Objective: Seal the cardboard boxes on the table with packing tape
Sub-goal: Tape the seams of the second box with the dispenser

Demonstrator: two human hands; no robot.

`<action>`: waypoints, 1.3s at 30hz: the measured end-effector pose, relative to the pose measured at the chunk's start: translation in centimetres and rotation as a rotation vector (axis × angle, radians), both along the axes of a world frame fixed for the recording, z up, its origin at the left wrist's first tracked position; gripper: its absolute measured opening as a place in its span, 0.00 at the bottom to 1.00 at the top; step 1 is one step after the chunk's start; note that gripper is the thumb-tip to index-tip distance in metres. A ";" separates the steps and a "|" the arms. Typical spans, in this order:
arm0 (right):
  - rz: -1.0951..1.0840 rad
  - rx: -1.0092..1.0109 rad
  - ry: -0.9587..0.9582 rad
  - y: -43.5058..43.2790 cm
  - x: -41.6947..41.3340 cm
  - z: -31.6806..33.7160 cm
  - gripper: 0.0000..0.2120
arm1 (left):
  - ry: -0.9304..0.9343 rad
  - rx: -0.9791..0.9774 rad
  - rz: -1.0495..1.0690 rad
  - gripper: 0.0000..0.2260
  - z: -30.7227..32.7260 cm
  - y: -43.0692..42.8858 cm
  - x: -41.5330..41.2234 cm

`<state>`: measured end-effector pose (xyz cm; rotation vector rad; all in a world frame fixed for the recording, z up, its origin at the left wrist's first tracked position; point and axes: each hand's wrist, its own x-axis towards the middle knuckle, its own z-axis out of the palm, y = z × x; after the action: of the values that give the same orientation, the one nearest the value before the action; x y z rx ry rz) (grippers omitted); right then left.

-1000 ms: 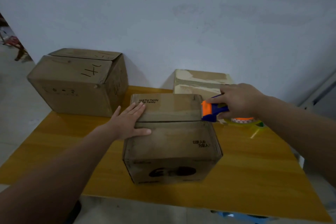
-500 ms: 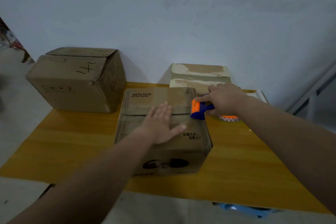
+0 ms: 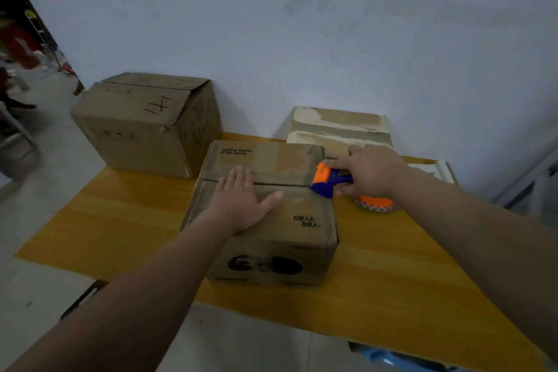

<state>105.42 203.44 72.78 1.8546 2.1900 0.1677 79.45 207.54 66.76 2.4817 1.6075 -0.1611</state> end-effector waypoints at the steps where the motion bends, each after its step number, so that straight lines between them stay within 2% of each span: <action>1: -0.001 0.016 0.021 -0.1 0.1 -0.2 0.34 | -0.017 0.016 -0.061 0.51 -0.1 -1.1 2.3; 3: 0.002 0.043 0.065 -0.2 0.5 -0.5 0.35 | -0.042 -0.013 -0.145 0.53 -0.7 -3.2 6.7; 5: -0.001 0.048 0.119 -0.4 1.1 -1.0 0.36 | -0.075 -0.037 -0.091 0.54 -1.3 -4.2 9.3; 8: -0.020 0.014 0.260 -1.0 2.0 -1.8 0.36 | -0.132 0.078 0.008 0.49 -1.8 -4.0 10.1; 11: 0.001 0.019 0.348 -1.5 2.6 -2.4 0.36 | -0.161 0.078 -0.027 0.45 -1.7 -3.4 10.0; 18: 0.124 0.093 0.321 -2.5 3.8 -3.1 0.37 | -0.094 0.001 -0.115 0.41 -1.1 -2.7 8.1; 24: -0.024 0.065 0.361 -7.3 10.0 -7.3 0.36 | -0.029 -0.030 -0.149 0.38 -0.7 -2.9 8.1; 27: -0.022 0.073 0.328 -7.6 10.4 -9.3 0.36 | -0.037 -0.032 -0.210 0.33 -0.7 -3.1 8.7; 29: -0.018 0.048 0.342 -7.1 9.5 -10.6 0.39 | -0.071 -0.021 -0.262 0.29 -0.8 -3.5 9.2; 32: -0.160 0.001 0.599 -7.1 7.8 -13.1 0.50 | -0.110 -0.005 -0.275 0.27 -1.0 -3.7 9.7; 33: -0.221 -0.025 0.690 -7.2 7.2 -13.9 0.51 | -0.114 -0.007 -0.270 0.27 -1.1 -3.7 9.7; 39: -0.414 -0.135 1.052 -6.8 4.5 -18.1 0.37 | -0.147 0.033 -0.256 0.28 -1.8 -3.2 8.0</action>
<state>109.88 196.66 54.65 2.5814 2.1198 -1.2566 87.47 204.30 64.95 2.6473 1.2438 0.0146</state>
